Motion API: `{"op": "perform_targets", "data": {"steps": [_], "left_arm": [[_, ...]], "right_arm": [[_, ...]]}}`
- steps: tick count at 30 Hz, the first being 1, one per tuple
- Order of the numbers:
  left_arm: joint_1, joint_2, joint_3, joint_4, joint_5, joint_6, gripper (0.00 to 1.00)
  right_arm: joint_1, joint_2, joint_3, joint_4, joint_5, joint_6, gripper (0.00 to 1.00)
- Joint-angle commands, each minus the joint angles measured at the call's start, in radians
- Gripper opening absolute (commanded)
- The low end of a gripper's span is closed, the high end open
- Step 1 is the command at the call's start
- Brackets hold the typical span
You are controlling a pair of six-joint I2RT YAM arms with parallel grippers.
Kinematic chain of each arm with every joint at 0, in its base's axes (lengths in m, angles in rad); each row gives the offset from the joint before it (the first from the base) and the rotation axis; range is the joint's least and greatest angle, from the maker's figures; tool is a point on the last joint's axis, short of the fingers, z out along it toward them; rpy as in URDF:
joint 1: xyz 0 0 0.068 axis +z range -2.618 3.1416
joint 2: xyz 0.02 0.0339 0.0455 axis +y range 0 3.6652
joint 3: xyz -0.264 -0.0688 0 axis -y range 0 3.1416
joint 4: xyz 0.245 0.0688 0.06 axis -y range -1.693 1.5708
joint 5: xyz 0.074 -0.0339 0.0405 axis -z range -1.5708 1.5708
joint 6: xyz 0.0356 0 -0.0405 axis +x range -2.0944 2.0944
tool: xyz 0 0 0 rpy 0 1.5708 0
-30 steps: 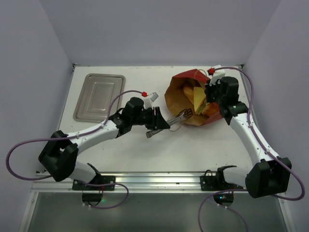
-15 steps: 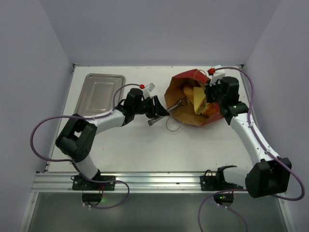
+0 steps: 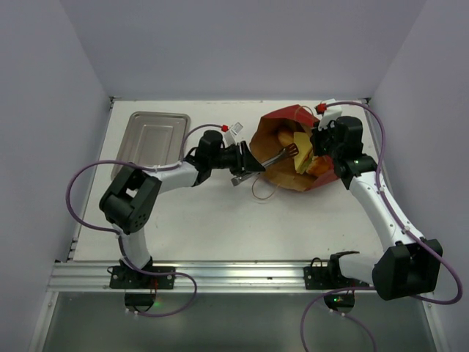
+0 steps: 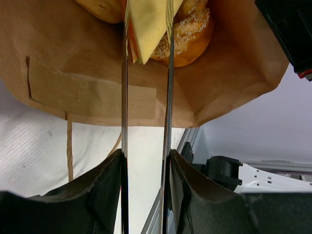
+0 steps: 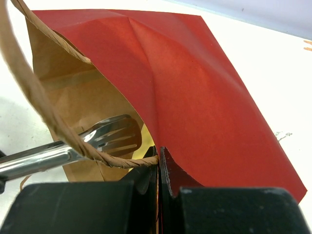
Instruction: Take the fake bread out of the paper bag
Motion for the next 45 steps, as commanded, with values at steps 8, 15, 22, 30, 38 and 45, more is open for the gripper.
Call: {"op": "perform_targets", "data": {"steps": [8,15,22,30,38,45], "left_arm": [[0.002,0.049,0.095,0.023,0.017,-0.001,0.45],[0.002,0.072,0.111,0.02,0.019,-0.009,0.45],[0.009,0.081,0.111,0.008,0.013,-0.006,0.45],[0.013,0.102,0.109,0.062,0.058,-0.035,0.45],[0.015,0.139,0.12,0.102,0.091,-0.068,0.46],[0.015,0.164,0.123,0.203,0.155,-0.145,0.44]], "right_arm": [[-0.01,0.007,0.028,-0.012,0.001,0.013,0.0],[-0.01,0.01,0.028,-0.012,0.001,0.013,0.0],[-0.01,0.013,0.029,-0.013,-0.002,0.013,0.0],[-0.01,0.014,0.031,-0.014,-0.005,0.013,0.0],[-0.01,0.013,0.031,-0.017,-0.011,0.016,0.0],[-0.01,0.011,0.031,-0.017,-0.013,0.016,0.0]]}}
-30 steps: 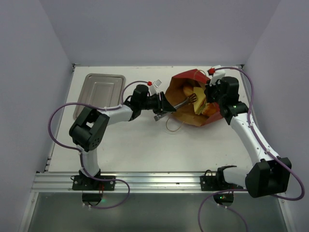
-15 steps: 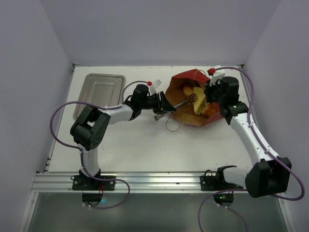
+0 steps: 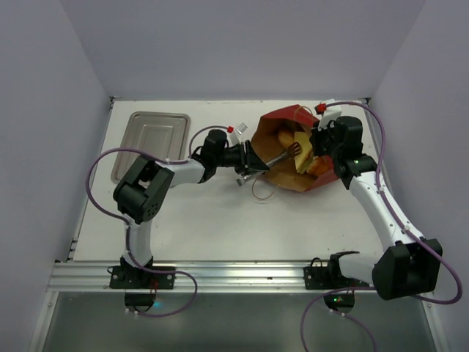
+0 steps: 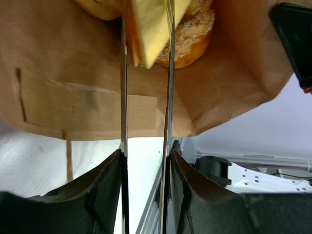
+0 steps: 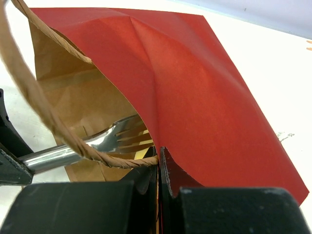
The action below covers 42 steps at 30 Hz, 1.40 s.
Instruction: Take the fake bread out of the paper bag
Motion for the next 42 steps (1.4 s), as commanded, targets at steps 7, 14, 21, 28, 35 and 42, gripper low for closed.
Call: {"op": "perform_targets", "data": {"steps": [7,14,21,28,35,42], "left_arm": [[0.007,0.024,0.027,0.224,0.11,-0.126,0.4],[0.006,0.036,0.035,0.207,0.105,-0.122,0.31],[0.007,0.046,0.047,0.184,0.105,-0.112,0.19],[0.007,-0.005,0.027,0.173,0.101,-0.085,0.0],[0.01,-0.086,-0.032,0.116,0.073,-0.023,0.0],[0.024,-0.164,-0.085,0.086,0.055,0.004,0.0]], "right_arm": [[-0.01,0.006,0.031,-0.014,-0.004,0.019,0.0],[-0.013,0.002,0.031,-0.014,-0.005,0.02,0.0],[-0.012,-0.003,0.031,-0.016,-0.005,0.02,0.0],[-0.016,-0.008,0.031,-0.019,-0.005,0.022,0.0],[-0.021,-0.012,0.029,-0.016,-0.001,0.022,0.0],[-0.027,-0.014,0.029,-0.016,-0.002,0.023,0.0]]}}
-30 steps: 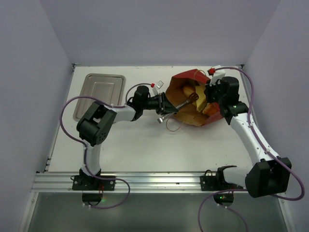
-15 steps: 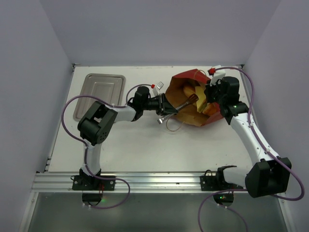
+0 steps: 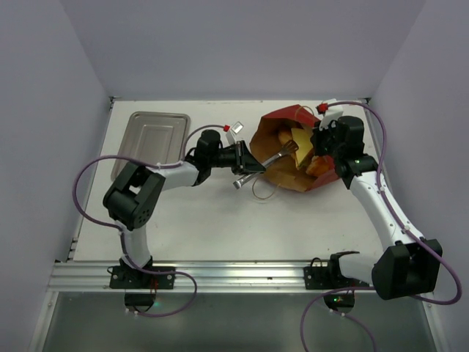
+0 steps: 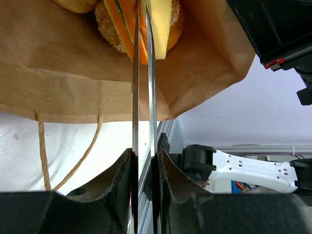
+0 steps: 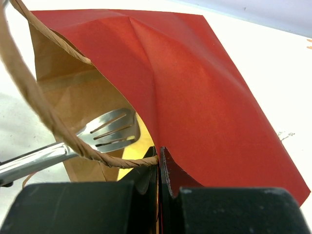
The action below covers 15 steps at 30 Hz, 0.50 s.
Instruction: Take the fake bread out of the paper bag
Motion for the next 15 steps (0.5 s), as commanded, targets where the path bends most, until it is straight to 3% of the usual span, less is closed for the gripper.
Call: {"op": "perform_targets", "data": {"steps": [1,15], "left_arm": [[0.017,-0.087,-0.014,0.002,0.003,0.051,0.0],[0.026,-0.211,-0.095,-0.14,-0.036,0.156,0.0]], "right_arm": [[-0.014,-0.016,0.029,-0.017,0.012,0.019,0.0],[-0.017,-0.022,0.028,-0.014,0.01,0.02,0.0]]}}
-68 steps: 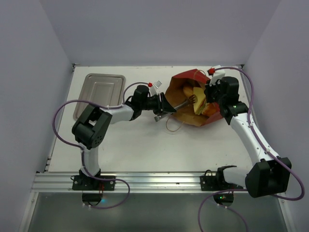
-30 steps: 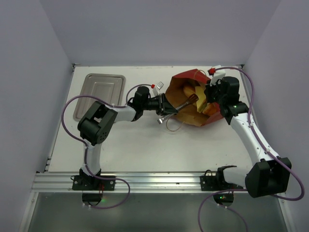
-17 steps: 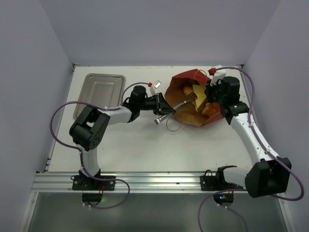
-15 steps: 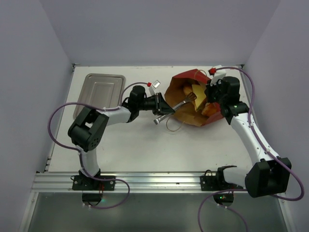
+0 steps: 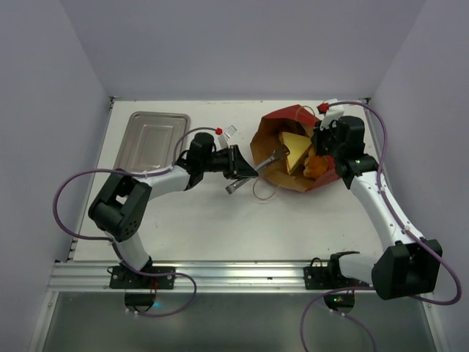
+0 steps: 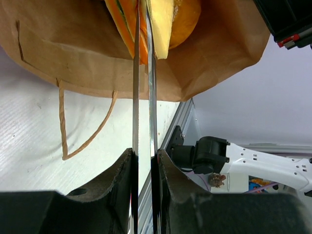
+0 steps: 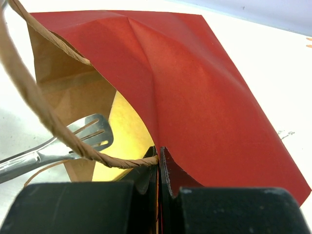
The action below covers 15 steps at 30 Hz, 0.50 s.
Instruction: Take the fake bread out of the paper bag
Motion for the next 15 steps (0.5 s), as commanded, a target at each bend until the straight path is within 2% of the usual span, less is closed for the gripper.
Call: {"op": "perform_targets", "data": {"steps": [1,7,15], "left_arm": [[0.011,-0.073,-0.009,0.003,0.011,0.049,0.0],[0.012,-0.127,-0.009,-0.075,-0.048,0.089,0.0],[0.014,-0.153,-0.01,-0.019,-0.07,0.02,0.0]], "right_arm": [[-0.011,-0.022,0.027,-0.015,0.011,0.014,0.0],[-0.012,-0.022,0.024,-0.013,0.01,0.014,0.0],[-0.012,-0.019,0.024,-0.012,0.008,0.014,0.0]]}}
